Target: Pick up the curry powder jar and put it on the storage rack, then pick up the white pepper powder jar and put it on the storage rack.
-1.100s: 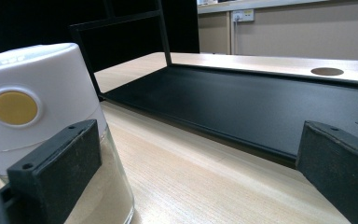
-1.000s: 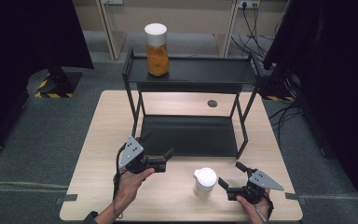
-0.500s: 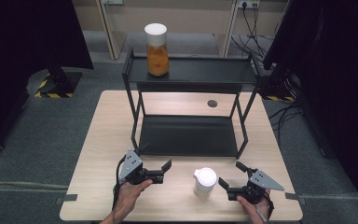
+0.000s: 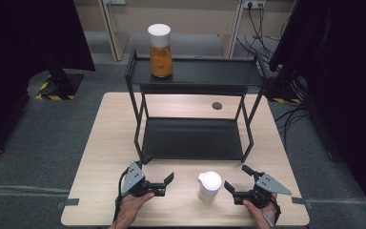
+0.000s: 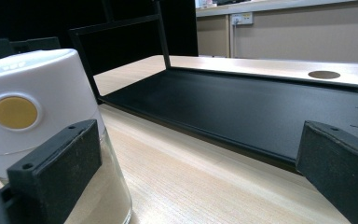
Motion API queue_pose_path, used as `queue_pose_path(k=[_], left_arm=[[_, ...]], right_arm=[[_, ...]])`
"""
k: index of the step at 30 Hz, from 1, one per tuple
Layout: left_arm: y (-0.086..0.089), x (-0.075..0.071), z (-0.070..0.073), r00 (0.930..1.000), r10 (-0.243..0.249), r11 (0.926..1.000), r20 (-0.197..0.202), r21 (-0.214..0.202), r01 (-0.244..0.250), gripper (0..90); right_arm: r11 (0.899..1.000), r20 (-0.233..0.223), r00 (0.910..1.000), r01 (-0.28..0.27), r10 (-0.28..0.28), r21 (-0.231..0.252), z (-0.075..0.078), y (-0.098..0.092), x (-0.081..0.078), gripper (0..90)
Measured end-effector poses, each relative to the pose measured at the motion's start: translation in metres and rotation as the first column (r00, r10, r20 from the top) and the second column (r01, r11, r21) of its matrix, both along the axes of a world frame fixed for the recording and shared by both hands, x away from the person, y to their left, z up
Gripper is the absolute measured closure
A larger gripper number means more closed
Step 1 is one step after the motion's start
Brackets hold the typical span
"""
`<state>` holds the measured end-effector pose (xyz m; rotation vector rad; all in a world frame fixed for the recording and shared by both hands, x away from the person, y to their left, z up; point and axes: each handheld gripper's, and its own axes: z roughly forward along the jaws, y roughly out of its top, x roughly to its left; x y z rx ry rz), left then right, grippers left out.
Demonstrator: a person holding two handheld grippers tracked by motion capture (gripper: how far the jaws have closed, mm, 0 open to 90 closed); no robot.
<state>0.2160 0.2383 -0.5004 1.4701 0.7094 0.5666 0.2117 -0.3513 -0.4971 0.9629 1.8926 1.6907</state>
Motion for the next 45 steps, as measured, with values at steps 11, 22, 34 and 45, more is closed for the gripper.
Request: queue_pose_path(k=[11,22,34,45], left_arm=[[0.004,-0.009,-0.013,0.9999,0.006,0.9996,0.009,0.029,-0.007,0.1],[0.004,-0.009,-0.018,0.9997,0.012,0.9998,-0.020,0.018,-0.012,0.0],[0.005,-0.010,-0.018,0.9996,0.018,0.9998,-0.022,0.012,-0.018,0.1],[0.005,-0.011,-0.018,0.9995,0.025,0.9996,-0.019,0.010,-0.025,0.1]], right_arm=[[1.000,-0.004,1.0000,-0.002,0.002,0.005,-0.001,-0.001,0.000,0.4],[1.000,-0.005,1.0000,-0.004,0.004,0.002,-0.001,0.000,0.000,0.4],[1.000,0.001,1.0000,-0.005,0.005,-0.001,-0.001,0.001,-0.001,0.4],[1.000,0.007,1.0000,-0.006,0.006,0.002,0.000,-0.001,-0.002,0.4]])
